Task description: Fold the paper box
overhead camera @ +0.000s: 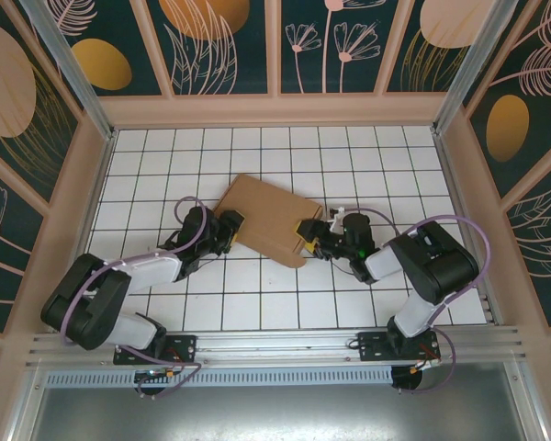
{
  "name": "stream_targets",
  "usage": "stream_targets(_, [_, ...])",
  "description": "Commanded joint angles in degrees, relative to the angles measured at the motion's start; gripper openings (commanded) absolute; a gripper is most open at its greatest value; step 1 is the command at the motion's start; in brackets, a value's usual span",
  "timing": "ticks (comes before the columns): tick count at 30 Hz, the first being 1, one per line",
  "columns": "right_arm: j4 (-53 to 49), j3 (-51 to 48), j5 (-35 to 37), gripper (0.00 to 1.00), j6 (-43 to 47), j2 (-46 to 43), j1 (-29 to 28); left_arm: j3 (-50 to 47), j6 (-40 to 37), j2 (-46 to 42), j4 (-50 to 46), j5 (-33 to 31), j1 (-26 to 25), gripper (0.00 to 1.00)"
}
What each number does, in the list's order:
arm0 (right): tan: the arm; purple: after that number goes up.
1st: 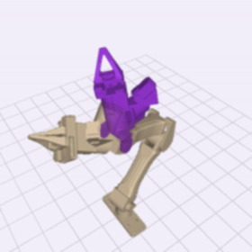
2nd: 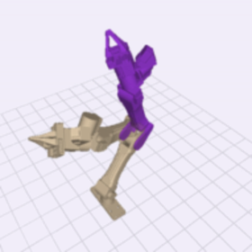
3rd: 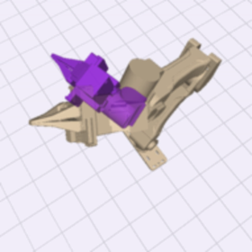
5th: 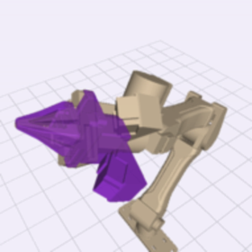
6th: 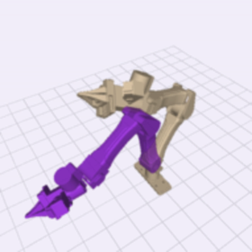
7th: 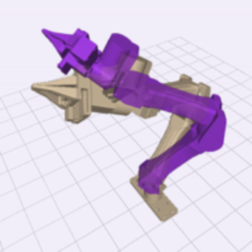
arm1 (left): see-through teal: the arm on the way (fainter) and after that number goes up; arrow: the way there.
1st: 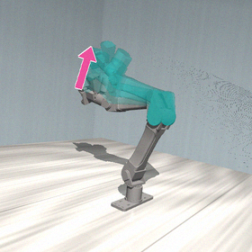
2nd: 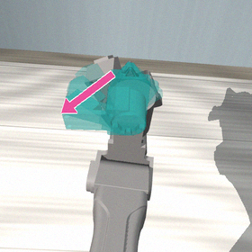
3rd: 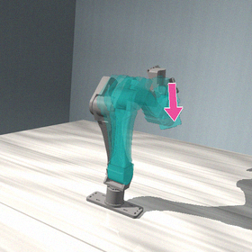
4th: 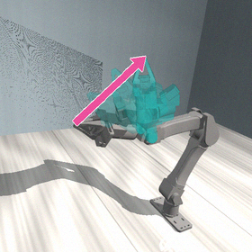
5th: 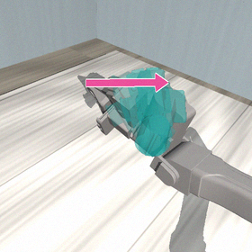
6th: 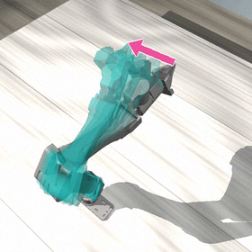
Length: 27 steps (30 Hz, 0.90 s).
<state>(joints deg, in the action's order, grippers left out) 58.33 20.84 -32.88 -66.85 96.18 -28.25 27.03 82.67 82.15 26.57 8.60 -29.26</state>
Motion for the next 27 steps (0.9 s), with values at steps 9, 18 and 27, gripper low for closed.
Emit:
stream_targets(9, [-3.24,2.89,-4.73,0.58,-1.35,-2.89,-2.08,-2.85,1.79,6.65,22.90,3.46,-0.50,0.57])
stream_targets(18, [-1.91,5.51,-10.05,0.51,-7.73,-1.70,-1.73,-3.01,-3.78,6.10,26.54,3.02,-0.51,0.56])
stream_targets(27, [-15.20,7.63,-12.25,0.43,-4.69,-4.51,3.31,13.69,-57.13,-11.67,-22.13,-6.80,-0.54,0.55])
